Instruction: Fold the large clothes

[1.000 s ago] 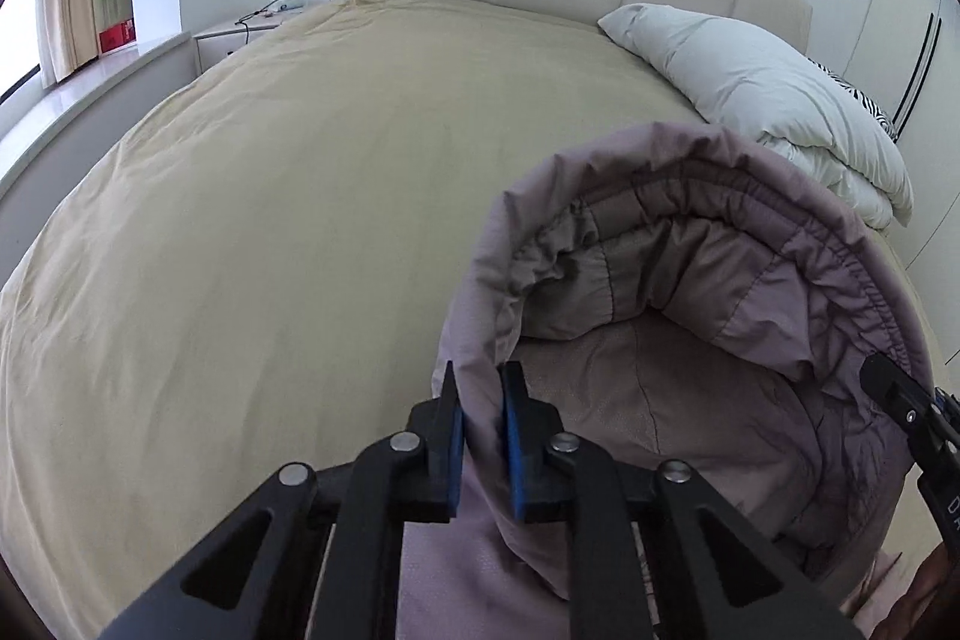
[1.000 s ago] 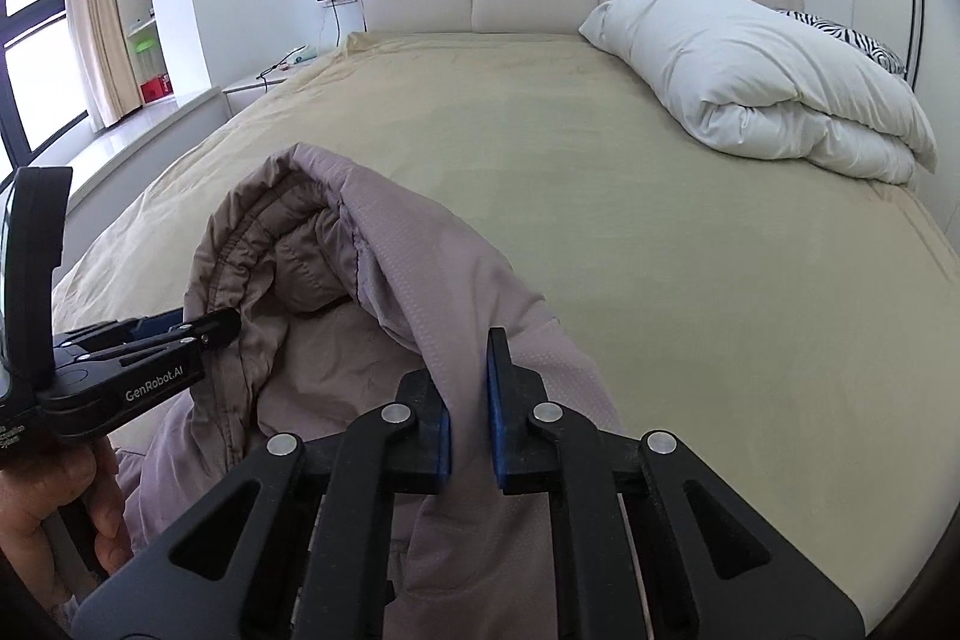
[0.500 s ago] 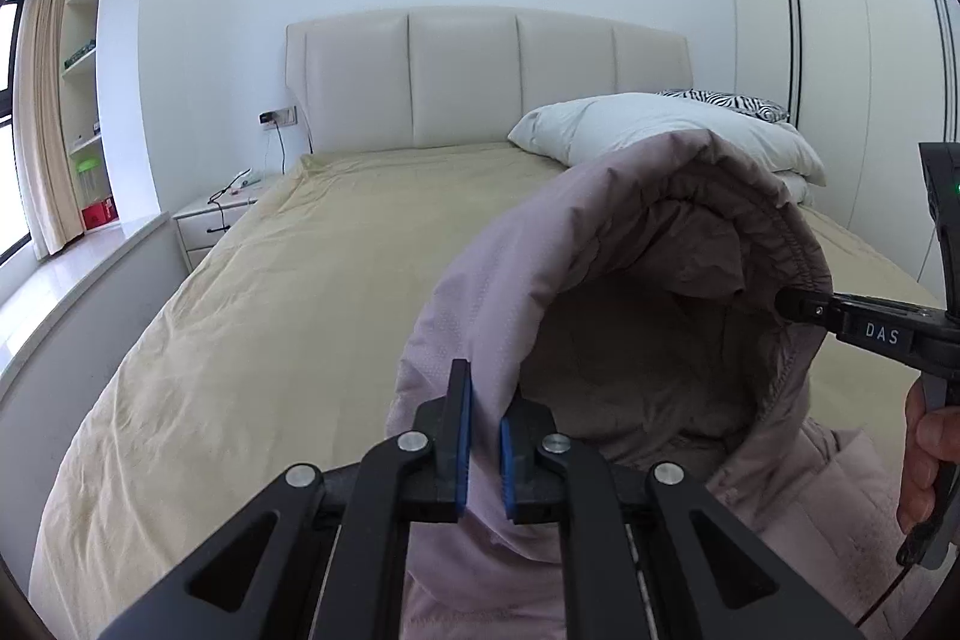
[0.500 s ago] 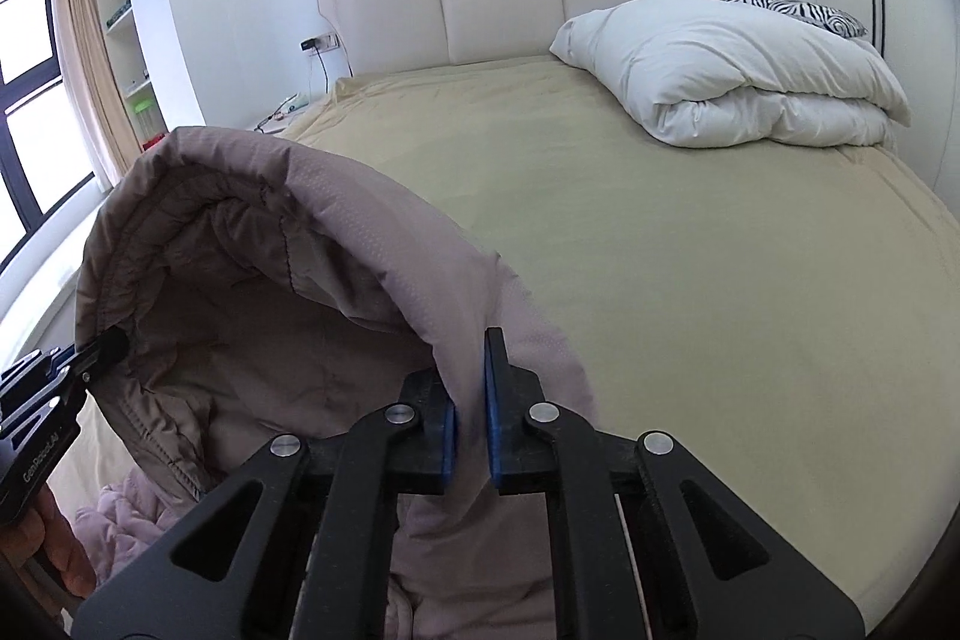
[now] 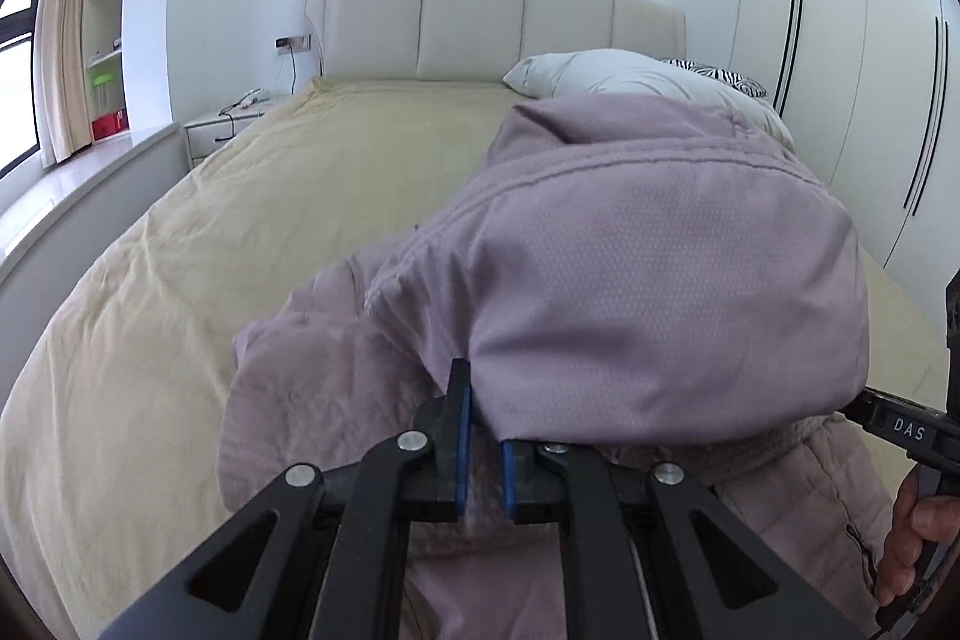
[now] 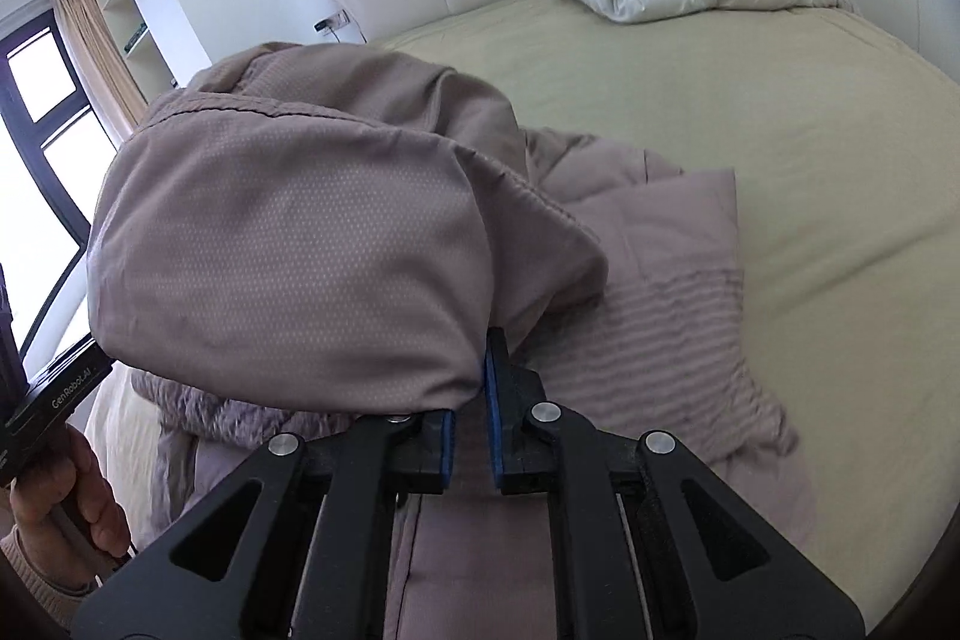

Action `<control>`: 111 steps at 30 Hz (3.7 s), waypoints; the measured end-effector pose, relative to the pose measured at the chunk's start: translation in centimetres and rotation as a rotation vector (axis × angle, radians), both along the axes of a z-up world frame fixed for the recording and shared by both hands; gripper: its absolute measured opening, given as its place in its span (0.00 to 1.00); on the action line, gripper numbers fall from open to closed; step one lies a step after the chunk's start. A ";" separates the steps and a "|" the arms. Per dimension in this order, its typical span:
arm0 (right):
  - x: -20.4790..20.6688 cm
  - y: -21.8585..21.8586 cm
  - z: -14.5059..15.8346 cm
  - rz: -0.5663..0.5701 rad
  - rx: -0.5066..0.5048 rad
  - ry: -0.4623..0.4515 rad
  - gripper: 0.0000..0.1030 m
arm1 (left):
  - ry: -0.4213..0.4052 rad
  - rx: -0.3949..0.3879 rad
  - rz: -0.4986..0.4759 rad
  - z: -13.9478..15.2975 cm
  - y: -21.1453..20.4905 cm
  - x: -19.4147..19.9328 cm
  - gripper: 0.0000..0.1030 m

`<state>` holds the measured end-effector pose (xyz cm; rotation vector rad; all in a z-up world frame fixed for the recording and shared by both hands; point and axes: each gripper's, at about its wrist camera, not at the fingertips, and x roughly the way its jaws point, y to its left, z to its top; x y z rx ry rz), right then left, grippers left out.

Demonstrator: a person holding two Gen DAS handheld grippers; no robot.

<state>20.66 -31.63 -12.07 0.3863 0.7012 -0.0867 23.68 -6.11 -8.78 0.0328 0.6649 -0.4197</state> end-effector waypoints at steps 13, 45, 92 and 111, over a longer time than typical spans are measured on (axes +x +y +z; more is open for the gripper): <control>-9.9 -0.5 2.8 -0.062 0.050 -0.098 0.20 | -0.055 -0.093 -0.010 5.7 2.4 -2.3 0.31; 4.0 1.3 6.1 0.083 -0.162 -0.047 0.29 | 0.071 0.025 -0.015 1.1 -5.1 12.0 0.26; 11.1 1.4 -2.3 0.117 -0.288 0.149 0.36 | 0.109 0.159 -0.027 -5.6 -5.8 8.4 0.27; -22.2 -0.1 6.2 0.100 -0.036 -0.072 0.73 | 0.143 -0.016 0.065 2.3 16.5 -17.2 0.82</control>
